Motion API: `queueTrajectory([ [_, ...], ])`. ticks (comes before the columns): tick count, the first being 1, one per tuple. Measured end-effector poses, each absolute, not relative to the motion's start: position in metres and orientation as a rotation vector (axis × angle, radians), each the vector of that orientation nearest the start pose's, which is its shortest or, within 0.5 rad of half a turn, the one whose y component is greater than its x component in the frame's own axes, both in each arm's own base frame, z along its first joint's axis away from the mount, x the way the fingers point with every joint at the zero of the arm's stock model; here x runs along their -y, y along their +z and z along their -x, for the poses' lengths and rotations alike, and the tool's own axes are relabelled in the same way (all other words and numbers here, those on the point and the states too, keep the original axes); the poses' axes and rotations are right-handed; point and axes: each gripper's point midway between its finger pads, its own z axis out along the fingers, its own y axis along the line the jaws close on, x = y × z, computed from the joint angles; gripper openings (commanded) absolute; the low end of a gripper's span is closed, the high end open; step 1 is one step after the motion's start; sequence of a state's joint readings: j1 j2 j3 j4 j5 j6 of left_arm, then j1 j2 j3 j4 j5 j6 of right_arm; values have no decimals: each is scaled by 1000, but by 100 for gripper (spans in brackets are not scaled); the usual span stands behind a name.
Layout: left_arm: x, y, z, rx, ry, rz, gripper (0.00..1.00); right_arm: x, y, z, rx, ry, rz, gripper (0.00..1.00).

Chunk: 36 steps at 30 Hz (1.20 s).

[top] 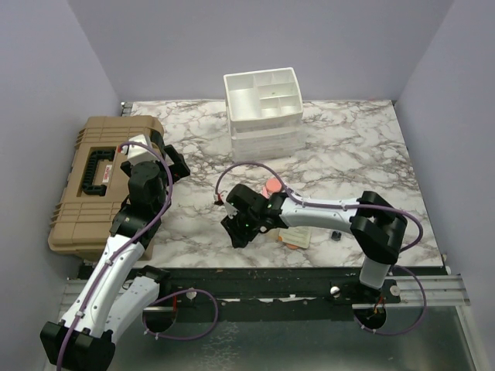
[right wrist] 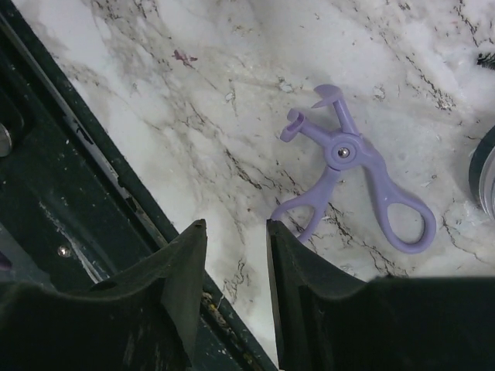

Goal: Organize the makeup
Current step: Pick up the makeup tool from the center of the board.

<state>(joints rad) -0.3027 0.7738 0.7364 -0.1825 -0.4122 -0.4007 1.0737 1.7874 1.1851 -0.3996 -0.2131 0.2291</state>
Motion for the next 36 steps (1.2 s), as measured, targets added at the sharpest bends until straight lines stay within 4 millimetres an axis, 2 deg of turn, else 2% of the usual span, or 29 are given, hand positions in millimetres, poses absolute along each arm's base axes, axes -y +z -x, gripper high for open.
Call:
queueTrajectory([
  [2,38,259,-308,-1732,-141,378,99,-384,51,-151,-2461,695,1189,43],
  [11,38,259,-307,-1730,-142,378,99,-378,32,-160,-2505,586,1117,42],
  [26,38,259,-307,-1731,-140,377,99,-372,21,-161,-2534,547,1087,39],
  [31,38,259,-306,-1731,-140,377,99,-372,21,-165,-2525,516,1065,33],
  [36,38,259,-307,-1731,-141,378,99,-371,20,-169,-2508,476,1055,22],
])
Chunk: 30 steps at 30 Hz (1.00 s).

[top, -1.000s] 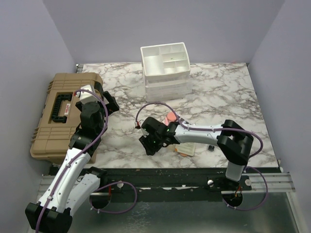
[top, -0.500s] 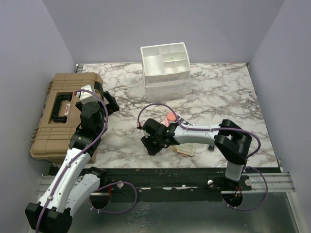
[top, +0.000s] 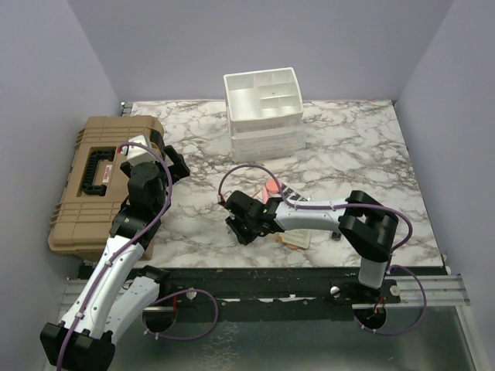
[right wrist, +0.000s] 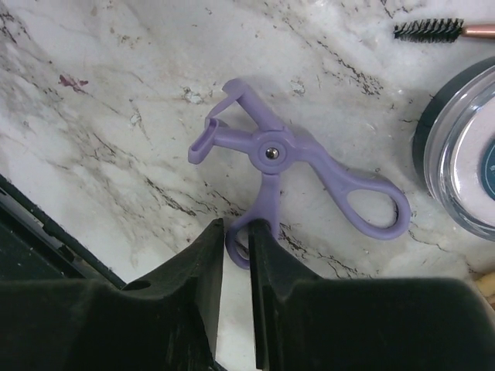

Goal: Organize the makeup
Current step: Pick up the makeup tool from the center of the board.

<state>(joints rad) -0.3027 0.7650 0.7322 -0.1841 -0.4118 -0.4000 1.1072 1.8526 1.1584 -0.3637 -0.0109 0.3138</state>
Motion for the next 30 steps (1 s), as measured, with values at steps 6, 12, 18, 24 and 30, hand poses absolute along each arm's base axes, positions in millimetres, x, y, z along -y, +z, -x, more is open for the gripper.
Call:
queueTrajectory([
  [6,38,259,-307,-1731,-140,377,99,-373,19,-170,-2477,420,1054,4],
  [12,38,259,-306,-1731,-140,377,99,-375,26,-167,-2467,444,1050,1],
  [18,36,262,-303,-1716,-144,382,99,-389,96,-160,-2349,654,997,1],
  [24,29,273,-296,-1672,-140,405,99,-390,148,-168,-2249,718,962,1],
  [30,25,277,-293,-1653,-131,420,99,-353,196,-209,-2203,675,908,1],
])
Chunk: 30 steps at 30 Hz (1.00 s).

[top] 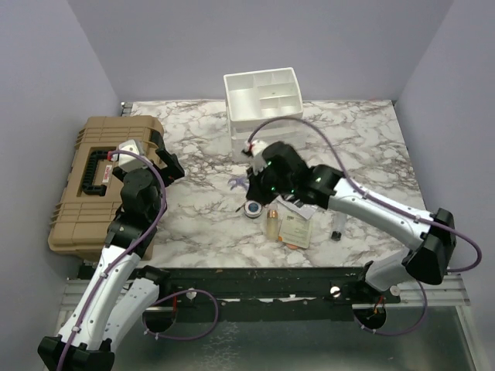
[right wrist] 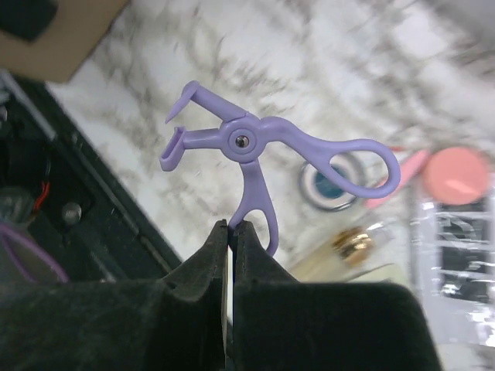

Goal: Organize the makeup
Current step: Pick up the makeup tool from the center of the board, then place the makeup tool in the drawer.

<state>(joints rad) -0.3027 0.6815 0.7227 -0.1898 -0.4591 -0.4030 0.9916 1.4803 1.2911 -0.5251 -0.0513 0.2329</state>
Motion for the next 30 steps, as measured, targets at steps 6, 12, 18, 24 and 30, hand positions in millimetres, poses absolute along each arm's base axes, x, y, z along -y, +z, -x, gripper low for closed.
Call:
queueTrajectory([
  [6,26,272,-296,-1668,-124,419,99,-289,284,-305,-2057,567,691,1],
  [12,32,258,-303,-1722,-116,399,99,-265,318,-355,-2004,479,708,1],
  [18,40,247,-309,-1769,-133,364,99,-267,260,-383,-2162,420,843,1],
  [24,47,240,-311,-1801,-149,334,99,-268,219,-393,-2283,389,928,1],
  [30,49,239,-311,-1804,-161,325,99,-270,231,-399,-2258,381,951,2],
])
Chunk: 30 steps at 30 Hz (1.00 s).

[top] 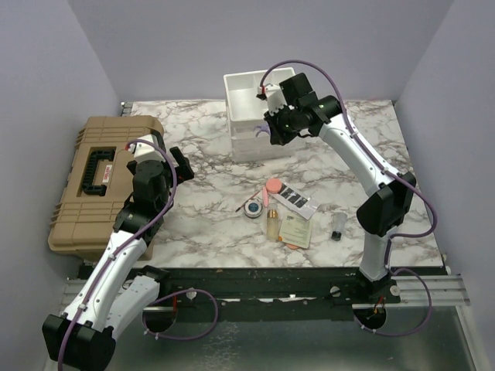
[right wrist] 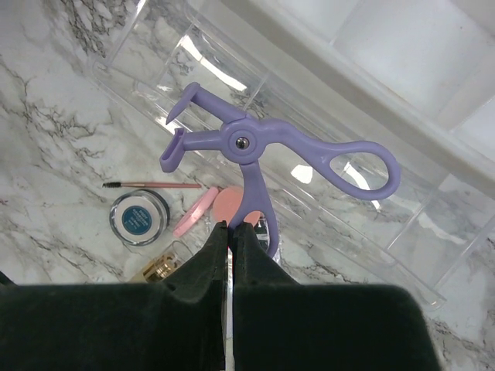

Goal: Organize the makeup
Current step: Place the makeup tool in the drawer.

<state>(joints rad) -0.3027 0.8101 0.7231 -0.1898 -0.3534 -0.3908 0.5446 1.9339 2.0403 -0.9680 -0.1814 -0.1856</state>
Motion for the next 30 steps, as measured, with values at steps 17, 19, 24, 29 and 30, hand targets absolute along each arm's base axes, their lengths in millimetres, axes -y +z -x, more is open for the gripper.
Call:
queueTrajectory([
  [17,51,239,-311,-1807,-169,319,99,-270,227,-404,-2265,363,971,7],
  [19,51,239,-311,-1806,-169,319,99,-270,223,-406,-2273,358,971,10],
  [24,51,239,-311,-1807,-170,319,99,-271,220,-409,-2279,353,969,11],
  [29,51,239,-311,-1806,-171,319,99,-269,220,-411,-2279,337,960,15],
  [30,51,239,-311,-1807,-171,318,99,-269,220,-412,-2280,332,958,17],
])
